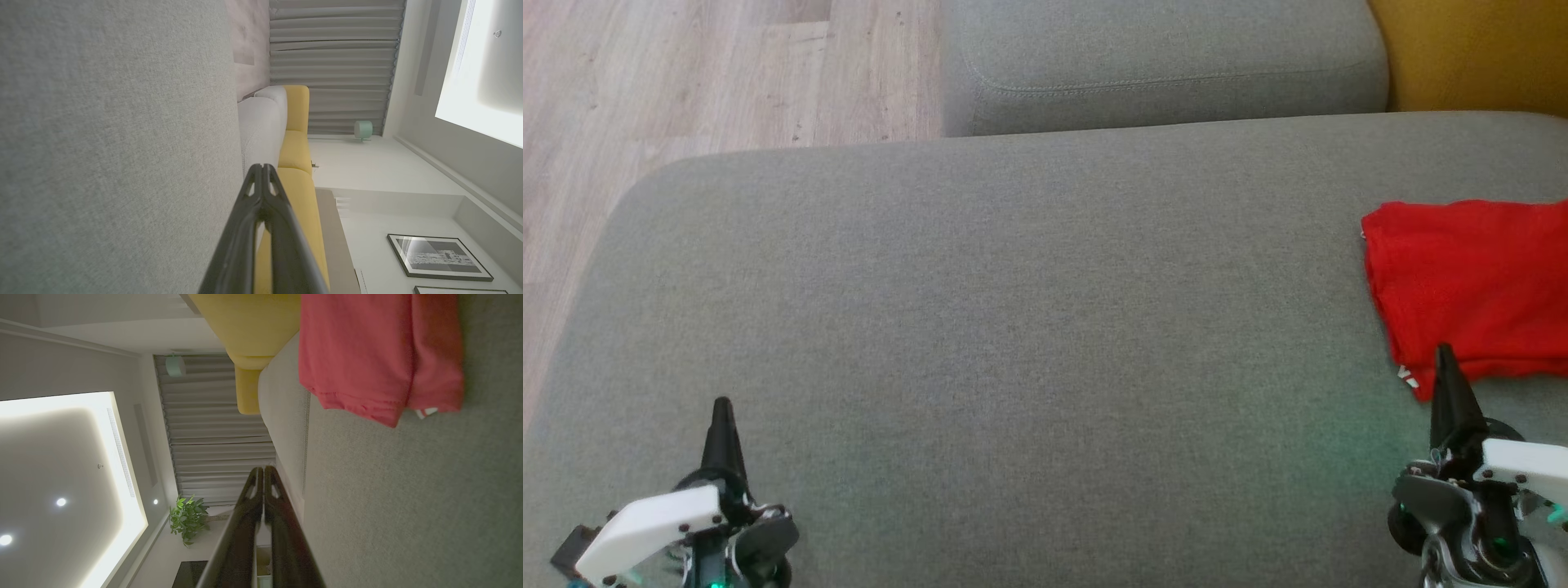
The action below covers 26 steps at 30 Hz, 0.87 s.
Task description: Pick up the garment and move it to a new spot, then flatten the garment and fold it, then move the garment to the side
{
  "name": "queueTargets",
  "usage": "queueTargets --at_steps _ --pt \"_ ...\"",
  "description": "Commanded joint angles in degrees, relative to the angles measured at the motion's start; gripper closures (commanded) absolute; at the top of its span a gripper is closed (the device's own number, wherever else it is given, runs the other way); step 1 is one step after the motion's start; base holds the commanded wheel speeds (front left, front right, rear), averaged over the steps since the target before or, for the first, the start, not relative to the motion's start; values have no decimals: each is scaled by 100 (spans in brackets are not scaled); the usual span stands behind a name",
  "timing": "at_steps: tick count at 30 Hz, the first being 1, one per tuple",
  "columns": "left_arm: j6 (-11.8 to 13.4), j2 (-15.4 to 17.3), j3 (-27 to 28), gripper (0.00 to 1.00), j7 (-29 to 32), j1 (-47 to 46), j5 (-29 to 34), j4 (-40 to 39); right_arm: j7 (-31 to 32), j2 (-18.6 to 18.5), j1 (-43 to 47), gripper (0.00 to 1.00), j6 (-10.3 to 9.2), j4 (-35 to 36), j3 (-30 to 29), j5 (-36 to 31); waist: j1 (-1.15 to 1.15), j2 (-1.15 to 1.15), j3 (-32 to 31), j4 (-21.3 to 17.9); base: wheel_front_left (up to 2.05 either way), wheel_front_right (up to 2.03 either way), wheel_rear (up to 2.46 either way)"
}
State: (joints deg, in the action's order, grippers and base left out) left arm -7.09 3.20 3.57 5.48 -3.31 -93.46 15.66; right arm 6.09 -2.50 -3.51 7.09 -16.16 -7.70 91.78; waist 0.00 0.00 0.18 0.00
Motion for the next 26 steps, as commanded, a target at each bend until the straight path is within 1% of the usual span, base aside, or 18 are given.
queueTargets --at_steps 1,26 --pt "-40 40 197 100 22 -279 47 -165 40 -42 -268 100 40 213 117 38 0 0 0 0 0 0 0" --pt "-40 20 226 100 45 -282 71 -164 42 -40 -268 100 40 213 115 37 0 0 0 0 0 0 0"
